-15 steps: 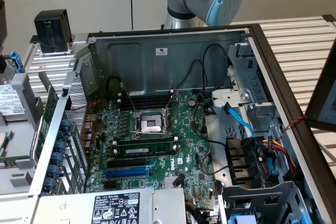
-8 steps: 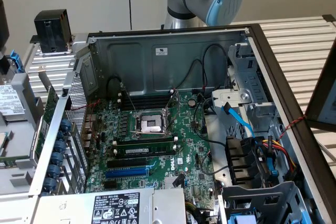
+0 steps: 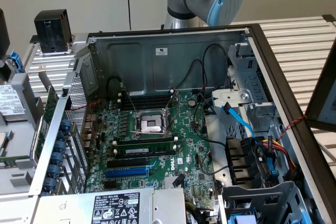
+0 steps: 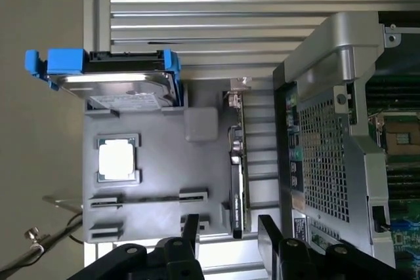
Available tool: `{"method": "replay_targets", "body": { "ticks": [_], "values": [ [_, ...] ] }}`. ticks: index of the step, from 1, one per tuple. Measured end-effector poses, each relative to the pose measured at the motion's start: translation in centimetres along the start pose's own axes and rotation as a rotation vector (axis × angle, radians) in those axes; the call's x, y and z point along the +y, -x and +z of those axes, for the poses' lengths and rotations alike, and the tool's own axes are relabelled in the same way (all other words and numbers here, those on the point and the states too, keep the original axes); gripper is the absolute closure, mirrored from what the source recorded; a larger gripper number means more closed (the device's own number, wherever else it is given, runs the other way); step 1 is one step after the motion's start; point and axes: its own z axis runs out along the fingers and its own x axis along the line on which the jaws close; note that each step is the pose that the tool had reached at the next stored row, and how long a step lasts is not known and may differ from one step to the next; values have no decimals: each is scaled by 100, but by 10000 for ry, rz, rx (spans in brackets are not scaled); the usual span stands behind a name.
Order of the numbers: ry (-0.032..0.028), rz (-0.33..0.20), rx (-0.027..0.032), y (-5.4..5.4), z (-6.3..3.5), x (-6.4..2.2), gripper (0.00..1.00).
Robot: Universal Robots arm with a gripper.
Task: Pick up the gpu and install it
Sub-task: 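Pick up the gpu and move the gpu toward the slot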
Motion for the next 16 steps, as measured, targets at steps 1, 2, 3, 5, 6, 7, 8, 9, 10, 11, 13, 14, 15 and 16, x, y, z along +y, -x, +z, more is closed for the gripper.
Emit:
{"method": "replay_targets", "body": {
  "ticks": [1, 2, 3, 5, 6, 7, 8, 9, 10, 11, 13, 14, 15, 16],
  "values": [
    [29, 14, -4, -1, 17, -12, 52],
    [37, 33, -6, -3, 36, -16, 52],
    [36, 48, -6, -5, 54, -19, 52],
    [34, 57, -6, -8, 89, -24, 52],
    [34, 59, -6, -8, 107, -26, 52],
    [34, 61, -7, -5, 126, -29, 52],
    [33, 62, -7, 0, 143, -31, 52],
    [34, 67, -8, 8, 163, -29, 52],
    [33, 72, -9, 19, 186, -17, 52],
    [32, 73, -9, 30, 206, -3, 52],
    [33, 74, -10, 33, 247, 16, 52],
    [34, 81, -14, 32, 265, 13, 52],
    [32, 97, -21, 31, 280, 11, 52],
    [30, 113, -28, 29, 297, 9, 52]
  ]
}}
